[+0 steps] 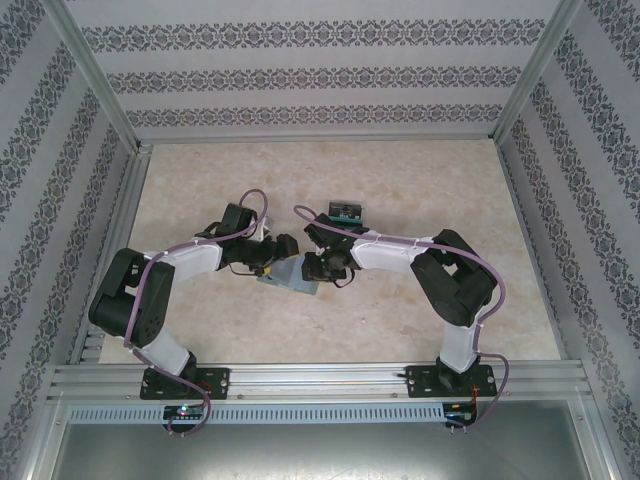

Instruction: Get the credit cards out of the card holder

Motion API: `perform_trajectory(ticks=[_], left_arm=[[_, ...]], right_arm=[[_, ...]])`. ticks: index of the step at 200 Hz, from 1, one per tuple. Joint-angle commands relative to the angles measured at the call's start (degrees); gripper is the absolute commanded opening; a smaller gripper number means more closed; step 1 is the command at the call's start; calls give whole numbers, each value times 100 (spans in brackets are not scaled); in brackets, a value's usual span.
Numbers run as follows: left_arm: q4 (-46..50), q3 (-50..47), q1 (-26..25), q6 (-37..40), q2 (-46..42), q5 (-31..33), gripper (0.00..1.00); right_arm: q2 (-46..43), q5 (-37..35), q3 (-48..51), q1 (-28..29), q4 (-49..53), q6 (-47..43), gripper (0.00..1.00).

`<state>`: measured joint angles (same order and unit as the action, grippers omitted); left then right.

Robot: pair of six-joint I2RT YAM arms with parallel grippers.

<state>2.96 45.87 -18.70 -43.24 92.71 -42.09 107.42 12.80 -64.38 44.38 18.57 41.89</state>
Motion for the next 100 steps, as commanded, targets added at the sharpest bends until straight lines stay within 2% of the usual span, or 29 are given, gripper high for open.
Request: perform_trajectory(ticks=[1,23,41,86,100], left_arm=[[-387,-26,-46,-197,38,-218,79],[-444,-43,-38,-256,7,-231,70],[-534,-69,-32,-316,5,-262,53],[-757,-172,-8,-421,76,-329,48],[-850,-213,4,-472,90,-365,41]], right_arm=[[322,-85,74,-11,61,16,29],[324,-76,74,-17,54,21,29],[323,-69,75,-17,50,16,29],[319,-60,80,-15,48,15,29],[324,-63,83,-17,47,19,29]])
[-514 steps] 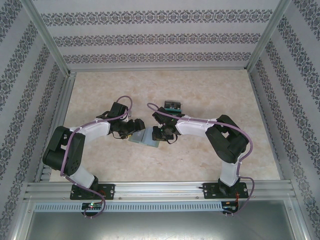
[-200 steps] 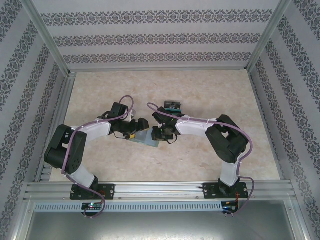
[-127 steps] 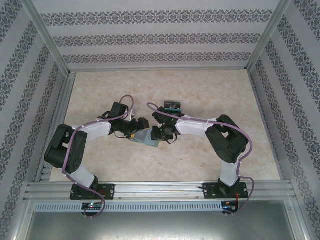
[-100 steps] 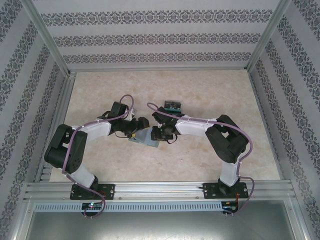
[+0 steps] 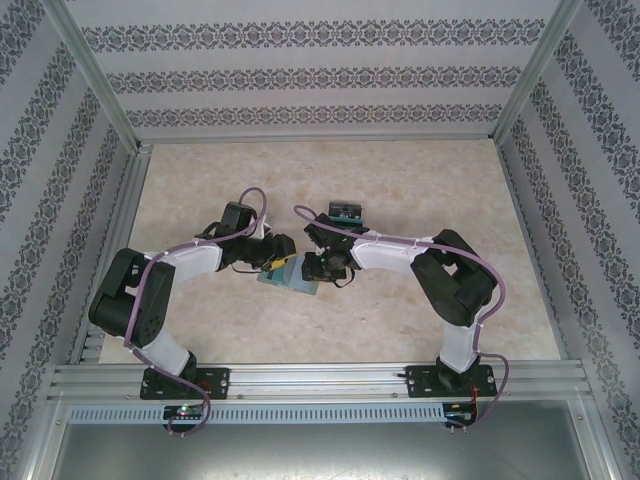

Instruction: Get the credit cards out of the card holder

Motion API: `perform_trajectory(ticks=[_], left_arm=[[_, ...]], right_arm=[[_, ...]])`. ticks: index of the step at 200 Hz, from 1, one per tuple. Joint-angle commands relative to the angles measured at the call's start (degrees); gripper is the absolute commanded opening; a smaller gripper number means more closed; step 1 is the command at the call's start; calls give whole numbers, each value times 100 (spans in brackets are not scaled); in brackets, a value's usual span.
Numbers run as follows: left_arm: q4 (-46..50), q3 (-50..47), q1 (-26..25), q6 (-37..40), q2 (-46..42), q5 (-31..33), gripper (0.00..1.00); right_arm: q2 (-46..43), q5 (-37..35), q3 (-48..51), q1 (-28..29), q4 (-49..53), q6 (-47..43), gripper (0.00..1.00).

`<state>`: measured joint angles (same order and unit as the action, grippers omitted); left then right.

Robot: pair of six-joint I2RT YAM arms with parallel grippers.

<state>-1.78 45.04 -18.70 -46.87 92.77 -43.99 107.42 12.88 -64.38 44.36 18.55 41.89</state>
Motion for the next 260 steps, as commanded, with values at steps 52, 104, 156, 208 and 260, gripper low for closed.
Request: perform_trajectory(ticks=[52,104,156,208,260], left_arm=[[-395,-162,28,-111,84,-166,42],[-74,-148,111,89,-38,8,49],[344,-144,215,363,-106,345,50],[427,-258,345,438,-118,520,50],[634,-276,406,539,-77,751,46]], right_arm=[[324,-73,85,-15,30,25,29],[179,-69,82,-12,12,6,29],[161,52,-321,66,118,-122,31],[312,182,-750,160,221,-206,35],[356,285,-1052,187,277,-261,36]])
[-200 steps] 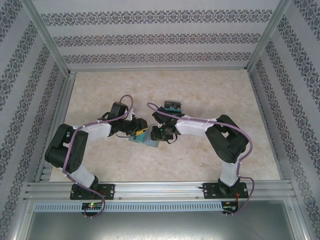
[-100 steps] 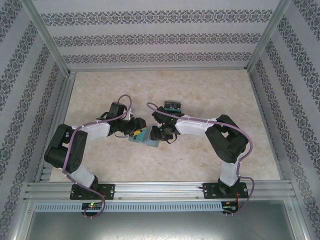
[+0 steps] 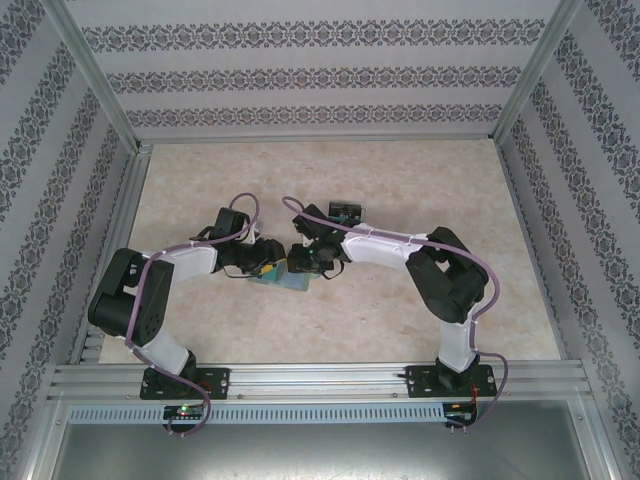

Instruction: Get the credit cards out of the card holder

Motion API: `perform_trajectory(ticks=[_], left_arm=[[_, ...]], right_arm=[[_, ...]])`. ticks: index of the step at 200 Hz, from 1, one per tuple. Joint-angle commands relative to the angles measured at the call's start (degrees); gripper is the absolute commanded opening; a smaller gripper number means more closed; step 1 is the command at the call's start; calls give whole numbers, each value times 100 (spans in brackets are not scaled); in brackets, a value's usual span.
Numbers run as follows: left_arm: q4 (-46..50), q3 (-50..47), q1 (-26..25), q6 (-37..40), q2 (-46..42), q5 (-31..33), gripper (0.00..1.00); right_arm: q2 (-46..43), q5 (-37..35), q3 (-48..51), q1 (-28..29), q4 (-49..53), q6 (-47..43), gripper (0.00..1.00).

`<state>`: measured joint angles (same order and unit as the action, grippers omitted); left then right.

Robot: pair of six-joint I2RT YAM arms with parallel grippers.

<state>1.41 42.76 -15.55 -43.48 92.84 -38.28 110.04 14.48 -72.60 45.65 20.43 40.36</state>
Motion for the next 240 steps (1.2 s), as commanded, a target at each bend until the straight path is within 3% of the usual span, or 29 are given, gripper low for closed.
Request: perform_trajectory(ticks=[1,112,190,240], left_arm=[[315,-49,94,205,-83,185,46],[486,-155,392,283,-155,272,44],[383,-191,390,262,-46,203,44],[457,-203,394,287,-37,292,44]], right_arm=[[95,125,-234,58,87,-112,37],[378,275,-729,158,286,-186,41],[-65,-138,-537,172,277,-170,46],[9,186,-699,216,39,-139,51]])
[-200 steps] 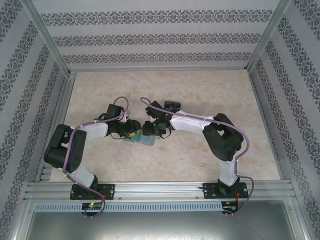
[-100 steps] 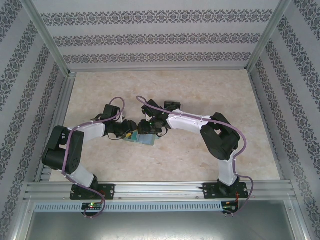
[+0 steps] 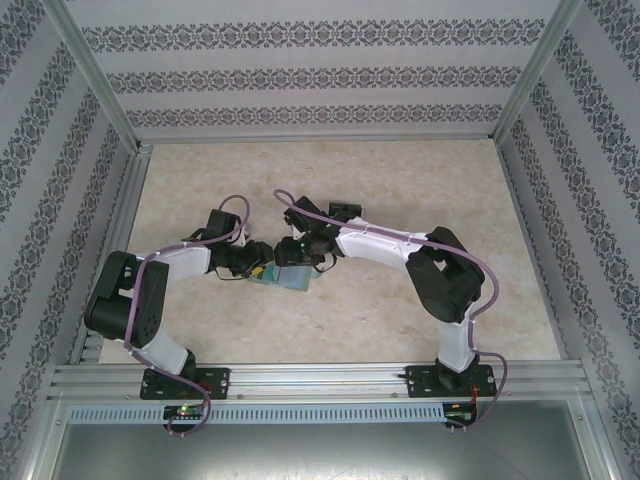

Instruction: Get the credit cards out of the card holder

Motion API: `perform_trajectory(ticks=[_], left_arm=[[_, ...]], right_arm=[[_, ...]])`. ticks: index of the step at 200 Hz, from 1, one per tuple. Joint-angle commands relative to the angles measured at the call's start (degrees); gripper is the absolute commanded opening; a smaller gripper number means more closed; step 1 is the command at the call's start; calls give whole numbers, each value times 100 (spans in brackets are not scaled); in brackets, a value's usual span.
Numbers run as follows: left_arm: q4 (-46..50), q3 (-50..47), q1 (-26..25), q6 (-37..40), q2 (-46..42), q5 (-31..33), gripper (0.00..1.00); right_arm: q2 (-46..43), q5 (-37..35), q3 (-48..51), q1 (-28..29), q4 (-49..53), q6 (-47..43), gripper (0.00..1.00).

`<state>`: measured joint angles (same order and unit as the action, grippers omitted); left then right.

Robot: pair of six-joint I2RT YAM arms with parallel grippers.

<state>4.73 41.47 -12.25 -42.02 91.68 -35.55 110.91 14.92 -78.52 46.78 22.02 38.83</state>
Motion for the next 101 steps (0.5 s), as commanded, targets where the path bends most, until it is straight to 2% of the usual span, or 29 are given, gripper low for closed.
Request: perform_trajectory(ticks=[1,34,79,101], left_arm=[[134,-71,65,141,79,20,44],[272,-61,67,189,69,191,43],[349,-47,68,209,104,283,42],[355,-36,69,212,117,282,42]], right_arm=[[-74,147,-113,107,-124,17,51],[-47,82,-199,137,-58,6,54],[-531,-872,-32,190,166,-103,55],[-642,-982,-40,232,159,-199,55]])
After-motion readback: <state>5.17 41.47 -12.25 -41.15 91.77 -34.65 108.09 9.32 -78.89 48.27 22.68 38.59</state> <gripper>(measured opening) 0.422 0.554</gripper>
